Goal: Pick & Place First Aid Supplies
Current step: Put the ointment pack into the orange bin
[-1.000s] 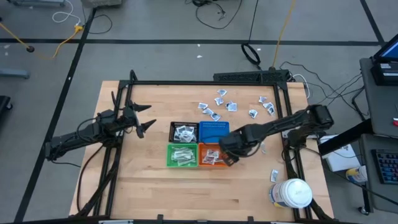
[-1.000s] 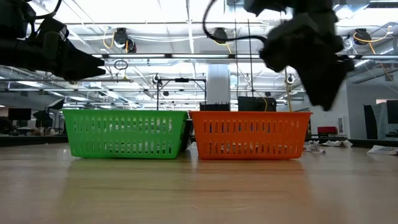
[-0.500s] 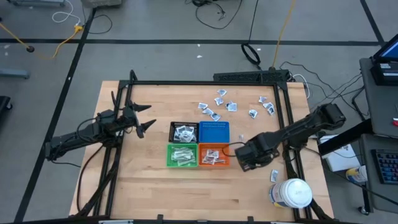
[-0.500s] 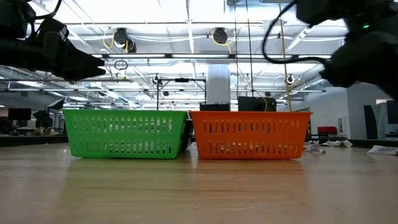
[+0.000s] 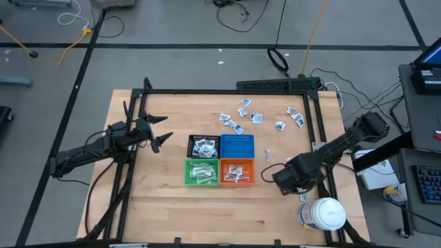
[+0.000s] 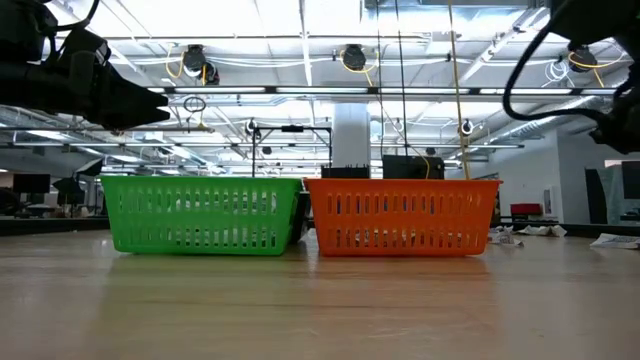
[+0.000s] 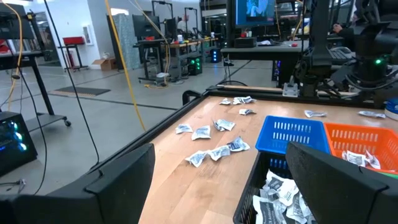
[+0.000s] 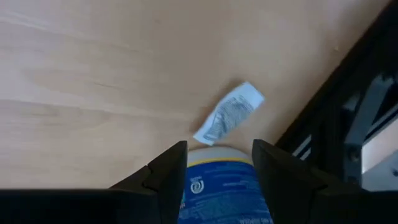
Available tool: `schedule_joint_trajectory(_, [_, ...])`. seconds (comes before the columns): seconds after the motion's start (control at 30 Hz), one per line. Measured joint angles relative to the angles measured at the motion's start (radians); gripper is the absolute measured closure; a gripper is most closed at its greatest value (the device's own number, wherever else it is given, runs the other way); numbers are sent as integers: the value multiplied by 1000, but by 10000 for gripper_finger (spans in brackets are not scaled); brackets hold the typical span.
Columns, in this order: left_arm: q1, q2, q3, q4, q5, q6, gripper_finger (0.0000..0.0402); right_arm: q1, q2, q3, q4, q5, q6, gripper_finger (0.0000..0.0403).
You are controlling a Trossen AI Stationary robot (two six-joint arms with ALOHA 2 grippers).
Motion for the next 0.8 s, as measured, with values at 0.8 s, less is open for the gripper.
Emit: schedule_joint_trajectory(0.8, [0, 0, 0, 0, 0, 0, 36, 14, -8, -132, 196, -93, 65, 232])
